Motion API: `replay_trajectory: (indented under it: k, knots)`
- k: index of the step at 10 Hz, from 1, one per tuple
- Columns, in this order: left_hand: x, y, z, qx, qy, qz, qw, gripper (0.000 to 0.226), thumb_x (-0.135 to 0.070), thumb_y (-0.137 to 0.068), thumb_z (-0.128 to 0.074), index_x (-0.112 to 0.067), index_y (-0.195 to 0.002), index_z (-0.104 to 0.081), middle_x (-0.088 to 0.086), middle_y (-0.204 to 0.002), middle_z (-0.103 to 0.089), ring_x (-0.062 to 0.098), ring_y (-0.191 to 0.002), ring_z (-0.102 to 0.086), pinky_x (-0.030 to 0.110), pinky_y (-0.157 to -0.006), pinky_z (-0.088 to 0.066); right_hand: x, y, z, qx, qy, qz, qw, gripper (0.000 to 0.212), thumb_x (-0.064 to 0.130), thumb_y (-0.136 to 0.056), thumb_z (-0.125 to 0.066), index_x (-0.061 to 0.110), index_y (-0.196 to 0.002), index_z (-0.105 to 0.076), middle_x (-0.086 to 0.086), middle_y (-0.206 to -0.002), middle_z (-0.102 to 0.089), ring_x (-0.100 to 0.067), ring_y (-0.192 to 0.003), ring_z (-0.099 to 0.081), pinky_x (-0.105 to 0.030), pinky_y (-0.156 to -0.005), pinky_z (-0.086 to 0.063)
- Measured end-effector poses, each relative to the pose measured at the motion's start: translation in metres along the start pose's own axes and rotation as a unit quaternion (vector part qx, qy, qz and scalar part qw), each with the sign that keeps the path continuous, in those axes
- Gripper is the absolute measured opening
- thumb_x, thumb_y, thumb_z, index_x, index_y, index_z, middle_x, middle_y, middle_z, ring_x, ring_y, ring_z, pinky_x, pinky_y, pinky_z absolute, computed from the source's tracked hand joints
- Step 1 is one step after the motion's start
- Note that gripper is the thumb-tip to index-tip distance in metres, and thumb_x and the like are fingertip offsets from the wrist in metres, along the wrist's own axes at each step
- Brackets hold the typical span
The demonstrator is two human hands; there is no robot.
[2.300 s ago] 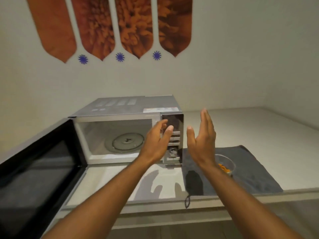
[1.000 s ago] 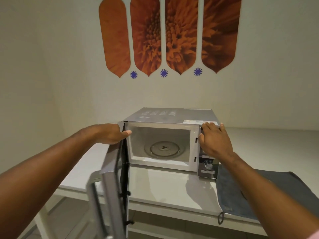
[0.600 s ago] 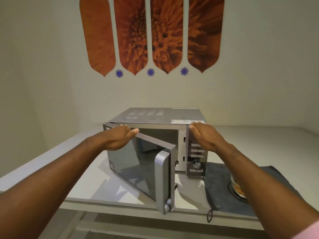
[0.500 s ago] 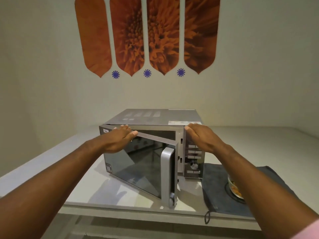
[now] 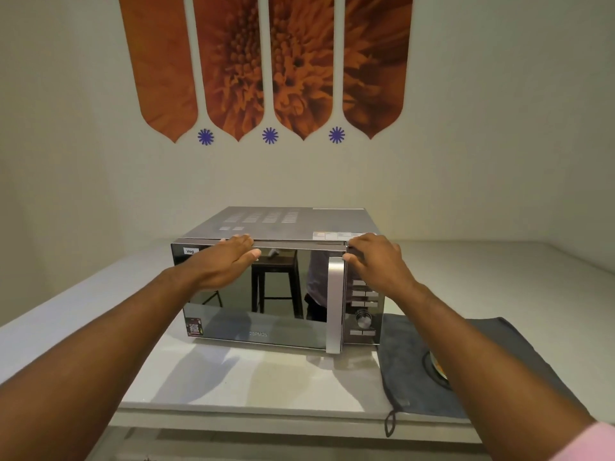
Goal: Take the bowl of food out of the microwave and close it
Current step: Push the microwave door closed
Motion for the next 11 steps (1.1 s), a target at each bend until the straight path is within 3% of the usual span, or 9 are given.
replay_trajectory:
  k: [1, 2, 8, 10, 11]
  knots:
    - [0.0, -0.002, -0.002, 0.001, -0.011, 0.003, 1.0, 0.066, -0.049, -0.111, -0.023, -0.008, -0.163, -0.03, 0.015, -0.173, -0.031, 0.027, -0.16, -0.028, 0.04, -0.127, -0.019, 0.0, -0.004, -0.003, -0.02, 0.001, -0.03, 0.999, 0.028, 0.041, -0.1, -0.059, 0.024, -0.118, -0.073, -0.002, -0.123, -0.068, -0.025, -0.12, -0.057, -0.044, -0.096, -0.042]
    - [0.004, -0.004, -0.005, 0.01, -0.015, 0.008, 1.0, 0.067, -0.048, -0.112, -0.022, -0.013, -0.168, -0.015, 0.008, -0.178, -0.012, 0.021, -0.165, -0.009, 0.041, -0.133, -0.008, -0.003, -0.006, -0.003, -0.032, -0.01, -0.055, 0.998, 0.028, 0.04, -0.098, -0.063, 0.025, -0.118, -0.075, -0.001, -0.122, -0.068, -0.024, -0.121, -0.057, -0.043, -0.096, -0.04]
    - [0.0, -0.011, -0.01, 0.002, -0.043, 0.015, 0.999, 0.069, -0.048, -0.112, -0.024, -0.011, -0.168, -0.007, 0.01, -0.179, -0.005, 0.022, -0.165, -0.003, 0.038, -0.131, -0.002, 0.008, -0.009, 0.005, -0.077, 0.031, -0.12, 0.989, 0.022, 0.027, -0.101, -0.06, 0.022, -0.105, -0.081, -0.001, -0.104, -0.072, -0.023, -0.106, -0.06, -0.039, -0.091, -0.044]
    - [-0.004, -0.01, -0.017, -0.025, -0.118, 0.006, 0.993, 0.087, -0.065, -0.105, -0.019, -0.008, -0.168, -0.006, 0.015, -0.178, -0.008, 0.027, -0.165, -0.007, 0.042, -0.132, -0.004, 0.012, -0.009, 0.006, -0.046, 0.05, -0.096, 0.993, 0.025, 0.025, -0.102, -0.055, 0.02, -0.105, -0.079, -0.003, -0.105, -0.069, -0.024, -0.105, -0.06, -0.04, -0.09, -0.045]
    - [-0.01, -0.007, -0.015, -0.068, -0.157, 0.003, 0.985, 0.101, -0.078, -0.096, -0.006, -0.008, -0.168, 0.002, 0.017, -0.178, -0.001, 0.028, -0.166, 0.0, 0.042, -0.132, 0.001, 0.012, -0.014, 0.008, 0.001, 0.047, -0.077, 0.996, 0.029, 0.034, -0.101, -0.053, 0.016, -0.104, -0.076, -0.004, -0.101, -0.067, -0.026, -0.101, -0.063, -0.041, -0.088, -0.048]
Point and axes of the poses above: each hand's wrist, its own y-axis away from the middle knuckle, its own z-axis out of the back of the hand, x = y × z, the point moved 8 cm from there along -y, towards the middle knuckle
